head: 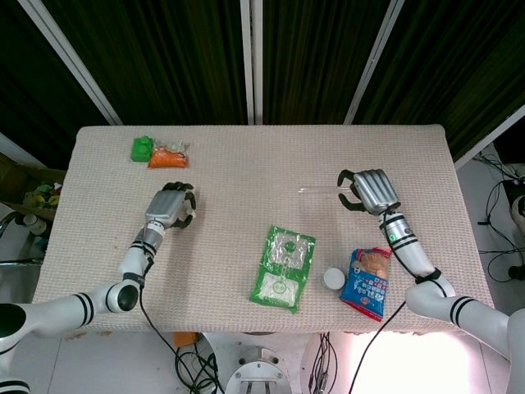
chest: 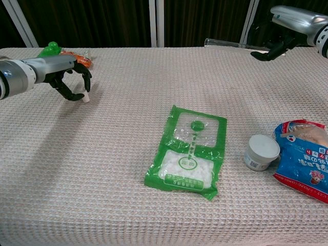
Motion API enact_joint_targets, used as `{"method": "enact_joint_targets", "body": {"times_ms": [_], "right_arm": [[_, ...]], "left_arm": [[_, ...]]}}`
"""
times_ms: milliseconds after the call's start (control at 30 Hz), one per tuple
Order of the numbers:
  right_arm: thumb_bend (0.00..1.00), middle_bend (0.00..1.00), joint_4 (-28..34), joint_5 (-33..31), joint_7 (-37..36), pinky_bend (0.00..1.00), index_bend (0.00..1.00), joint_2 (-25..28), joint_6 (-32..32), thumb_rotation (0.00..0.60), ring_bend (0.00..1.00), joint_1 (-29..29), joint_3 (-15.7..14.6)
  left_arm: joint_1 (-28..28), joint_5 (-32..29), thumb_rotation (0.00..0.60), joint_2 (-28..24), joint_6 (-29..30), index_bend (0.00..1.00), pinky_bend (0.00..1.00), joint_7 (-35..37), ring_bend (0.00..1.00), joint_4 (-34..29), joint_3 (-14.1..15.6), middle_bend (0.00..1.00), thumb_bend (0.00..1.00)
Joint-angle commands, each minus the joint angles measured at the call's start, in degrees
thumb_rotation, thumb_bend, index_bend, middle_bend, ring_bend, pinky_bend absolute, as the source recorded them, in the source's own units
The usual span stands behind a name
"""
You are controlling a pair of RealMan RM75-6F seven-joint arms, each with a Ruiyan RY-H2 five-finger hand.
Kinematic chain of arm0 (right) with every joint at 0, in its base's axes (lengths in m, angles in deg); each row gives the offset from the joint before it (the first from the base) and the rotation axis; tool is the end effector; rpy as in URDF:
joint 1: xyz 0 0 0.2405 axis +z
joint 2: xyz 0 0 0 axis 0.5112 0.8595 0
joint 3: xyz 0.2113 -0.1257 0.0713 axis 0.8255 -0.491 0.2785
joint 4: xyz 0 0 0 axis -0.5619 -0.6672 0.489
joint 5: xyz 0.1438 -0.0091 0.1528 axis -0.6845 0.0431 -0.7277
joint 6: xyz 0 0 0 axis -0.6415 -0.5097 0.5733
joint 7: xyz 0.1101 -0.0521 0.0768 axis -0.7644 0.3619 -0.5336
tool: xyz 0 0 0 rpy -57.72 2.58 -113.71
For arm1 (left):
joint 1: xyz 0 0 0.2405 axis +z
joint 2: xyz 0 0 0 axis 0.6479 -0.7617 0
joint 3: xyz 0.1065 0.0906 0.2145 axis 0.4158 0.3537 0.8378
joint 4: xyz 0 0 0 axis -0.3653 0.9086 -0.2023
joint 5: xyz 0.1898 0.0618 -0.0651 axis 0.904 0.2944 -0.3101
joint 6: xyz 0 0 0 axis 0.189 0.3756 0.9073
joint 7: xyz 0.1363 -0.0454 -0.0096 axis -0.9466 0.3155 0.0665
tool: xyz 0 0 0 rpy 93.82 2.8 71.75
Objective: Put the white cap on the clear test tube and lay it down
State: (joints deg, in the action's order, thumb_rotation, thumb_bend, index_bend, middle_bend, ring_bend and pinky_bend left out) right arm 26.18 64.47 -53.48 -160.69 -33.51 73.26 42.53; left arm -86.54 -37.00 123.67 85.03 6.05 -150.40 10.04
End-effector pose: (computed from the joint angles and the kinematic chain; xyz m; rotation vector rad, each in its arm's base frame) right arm -0.1996 -0.4056 0.0430 1.6898 -0.9531 1.0922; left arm -0.1891 0.3872 -0.0173 -1.6963 -1.1908 -0.7749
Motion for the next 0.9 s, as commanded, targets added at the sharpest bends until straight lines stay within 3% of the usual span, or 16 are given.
{"method": "enact_joint_targets", "body": {"times_ms": [33, 233, 433, 633, 900], "right_arm": [[0.68, 1.0, -0.04, 0.82, -2.55, 1.0, 0.91, -1.47, -0.61, 0.6, 1.0, -0.28, -0.27], [0.69, 1.0, -0.38, 0.53, -11.2, 1.0, 0.92, -5.93, 0.19, 0.6, 1.0, 0.59, 1.19], [0.74, 1.0, -0.99, 0.27, -15.24, 1.0, 0.93, -10.29, 0.46, 0.6, 1.0, 2.77, 3.42], [0.76, 1.0, -1.76, 0.29, -17.92, 1.0, 0.93, -14.07, 0.48, 0.6, 1.0, 4.84, 5.07], [0.76, 1.0, -2.1, 0.74, -20.75, 1.0, 0.94, -17.31, -0.68, 0.6, 1.0, 5.71, 5.76]], "left_arm": [[1.7, 2.61, 0.6, -3.27, 3.38, 0.58, 0.11, 2.05, 0.1, -4.49, -1.0, 0.17, 0.46], [5.55, 9.97, 0.6, -11.2, 11.65, 0.58, 0.11, 6.92, 0.1, -16.7, -3.53, 0.18, 0.48], [6.86, 16.29, 0.6, -15.84, 17.11, 0.58, 0.11, 7.86, 0.1, -26.88, -5.42, 0.18, 0.49], [6.29, 19.46, 0.6, -15.69, 19.57, 0.59, 0.11, 6.31, 0.1, -32.44, -6.01, 0.18, 0.48], [4.84, 19.59, 0.6, -11.27, 21.94, 0.59, 0.11, 5.5, 0.1, -31.84, -7.24, 0.18, 0.48]]}}
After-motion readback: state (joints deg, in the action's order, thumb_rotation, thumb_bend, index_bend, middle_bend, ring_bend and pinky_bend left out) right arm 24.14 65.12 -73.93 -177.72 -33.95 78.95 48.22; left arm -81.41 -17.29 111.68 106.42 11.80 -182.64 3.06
